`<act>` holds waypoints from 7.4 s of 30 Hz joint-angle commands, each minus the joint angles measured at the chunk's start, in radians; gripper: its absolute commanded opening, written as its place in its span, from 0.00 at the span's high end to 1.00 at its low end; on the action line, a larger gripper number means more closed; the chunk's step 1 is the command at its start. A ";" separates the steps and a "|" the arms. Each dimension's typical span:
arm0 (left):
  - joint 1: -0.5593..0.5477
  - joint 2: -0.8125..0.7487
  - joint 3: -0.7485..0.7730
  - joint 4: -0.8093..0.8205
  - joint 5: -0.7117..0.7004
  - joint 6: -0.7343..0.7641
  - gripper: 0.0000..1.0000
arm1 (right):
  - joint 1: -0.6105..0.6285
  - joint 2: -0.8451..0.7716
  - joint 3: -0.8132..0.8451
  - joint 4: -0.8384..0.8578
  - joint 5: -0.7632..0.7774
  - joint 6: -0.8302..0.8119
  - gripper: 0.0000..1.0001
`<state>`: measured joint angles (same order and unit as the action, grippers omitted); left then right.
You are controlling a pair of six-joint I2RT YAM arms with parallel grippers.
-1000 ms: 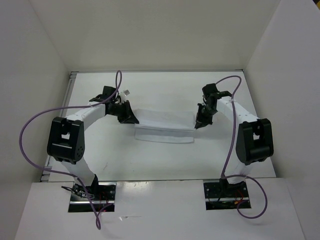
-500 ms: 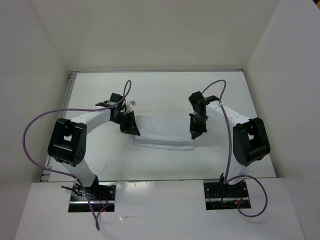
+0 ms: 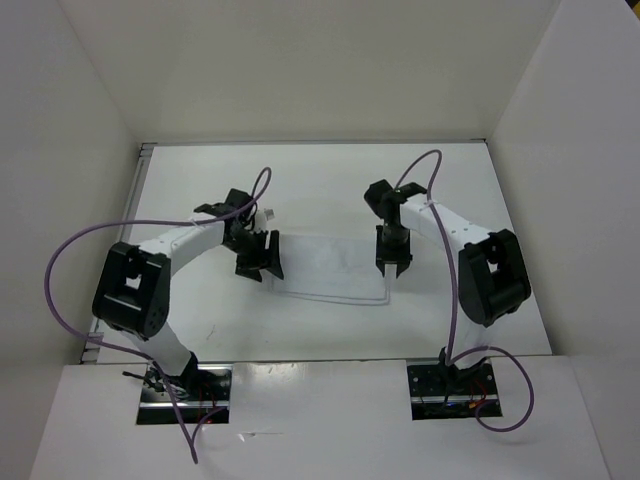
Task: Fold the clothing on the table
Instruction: Fold the skirt
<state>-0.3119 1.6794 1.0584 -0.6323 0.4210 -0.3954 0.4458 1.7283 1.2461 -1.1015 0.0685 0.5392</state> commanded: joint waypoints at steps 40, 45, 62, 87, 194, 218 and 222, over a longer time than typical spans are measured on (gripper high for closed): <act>-0.010 0.417 0.310 0.214 -0.212 -0.072 1.00 | -0.039 0.229 0.056 0.454 -0.022 0.102 0.50; 0.028 0.485 0.480 0.186 -0.245 -0.072 1.00 | -0.074 0.306 0.180 0.486 -0.022 0.056 0.50; 0.112 0.384 0.537 0.157 -0.271 -0.063 1.00 | -0.228 0.065 0.079 0.554 -0.182 -0.107 0.46; 0.094 0.115 0.453 0.166 -0.176 -0.083 0.98 | -0.237 0.234 -0.014 0.693 -0.407 -0.108 0.63; -0.082 0.335 0.299 0.224 -0.340 -0.151 1.00 | 0.005 0.085 0.303 0.537 -0.526 -0.122 1.00; -0.082 0.306 0.318 0.215 -0.340 -0.114 1.00 | 0.156 0.419 0.533 0.572 -0.565 -0.079 1.00; -0.082 0.296 0.318 0.206 -0.340 -0.105 1.00 | 0.165 0.465 0.556 0.572 -0.565 -0.070 0.89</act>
<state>-0.3912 1.9949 1.3689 -0.4232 0.0643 -0.5224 0.5964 2.1719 1.7405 -0.5755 -0.4744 0.4553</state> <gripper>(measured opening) 0.000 0.106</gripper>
